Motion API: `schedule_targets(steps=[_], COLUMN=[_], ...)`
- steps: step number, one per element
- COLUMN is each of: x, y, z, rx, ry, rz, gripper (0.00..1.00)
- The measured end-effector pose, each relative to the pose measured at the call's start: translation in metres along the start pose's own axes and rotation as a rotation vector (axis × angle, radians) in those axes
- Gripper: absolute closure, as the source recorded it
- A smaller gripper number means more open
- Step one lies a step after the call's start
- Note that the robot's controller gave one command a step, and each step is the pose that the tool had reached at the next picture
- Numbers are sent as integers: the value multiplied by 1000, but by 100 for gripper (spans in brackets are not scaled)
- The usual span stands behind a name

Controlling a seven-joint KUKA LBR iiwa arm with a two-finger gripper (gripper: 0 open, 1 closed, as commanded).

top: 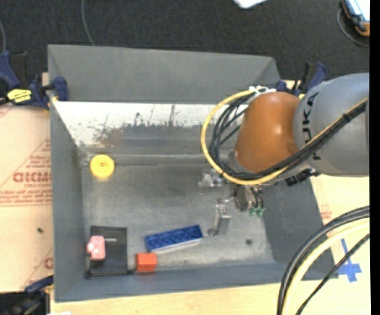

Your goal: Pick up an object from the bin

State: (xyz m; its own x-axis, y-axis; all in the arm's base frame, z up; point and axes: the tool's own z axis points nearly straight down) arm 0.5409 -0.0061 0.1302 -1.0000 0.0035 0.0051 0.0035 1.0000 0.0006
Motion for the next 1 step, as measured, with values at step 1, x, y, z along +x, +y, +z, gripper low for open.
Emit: schedule_targets(steps=[1], x=[-2], y=[0], z=[-5], rx=[0], ry=[-8], rz=[0], gripper=[0])
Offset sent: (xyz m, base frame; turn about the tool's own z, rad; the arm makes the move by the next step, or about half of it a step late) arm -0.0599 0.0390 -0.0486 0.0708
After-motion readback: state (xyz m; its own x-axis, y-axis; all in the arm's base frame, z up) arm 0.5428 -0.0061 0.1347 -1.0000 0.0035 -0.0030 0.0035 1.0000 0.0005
